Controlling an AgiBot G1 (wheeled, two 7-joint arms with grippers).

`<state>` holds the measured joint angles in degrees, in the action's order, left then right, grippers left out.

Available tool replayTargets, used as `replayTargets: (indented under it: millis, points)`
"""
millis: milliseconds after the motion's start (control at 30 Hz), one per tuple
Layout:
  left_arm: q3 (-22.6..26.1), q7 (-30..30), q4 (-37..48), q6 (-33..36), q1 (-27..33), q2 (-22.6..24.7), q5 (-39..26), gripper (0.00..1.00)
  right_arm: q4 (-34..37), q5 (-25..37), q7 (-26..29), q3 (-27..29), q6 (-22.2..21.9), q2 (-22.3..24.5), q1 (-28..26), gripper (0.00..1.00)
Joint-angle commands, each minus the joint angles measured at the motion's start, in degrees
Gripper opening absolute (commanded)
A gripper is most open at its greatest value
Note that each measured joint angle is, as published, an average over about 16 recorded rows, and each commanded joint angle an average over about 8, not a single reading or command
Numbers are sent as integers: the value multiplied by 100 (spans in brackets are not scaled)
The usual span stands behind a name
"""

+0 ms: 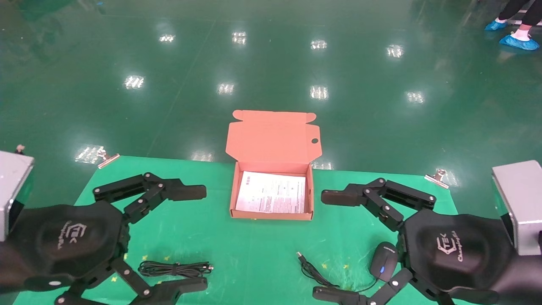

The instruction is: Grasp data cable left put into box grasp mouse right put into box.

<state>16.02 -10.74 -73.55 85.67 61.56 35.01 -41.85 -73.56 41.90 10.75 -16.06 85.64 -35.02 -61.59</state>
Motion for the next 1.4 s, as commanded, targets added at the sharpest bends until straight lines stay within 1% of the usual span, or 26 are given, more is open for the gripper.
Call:
replayTargets:
  millis: [33,1200,1333,1400]
  points:
    - [0,0,0,0,0,0,0,100,0,0,0,0,0,0,0,100]
    - [8,1,5,-2,8,9,-7,100,1,3,-3,-1,0,-3,-1,100]
    - [105,-43,11,104,100,8,-154,100,-41,146,-85,-47,50,-8,-72,100]
    - [236,-91,28,212,220,21,-347,100,-99,359,-174,-115,110,-5,-178,100]
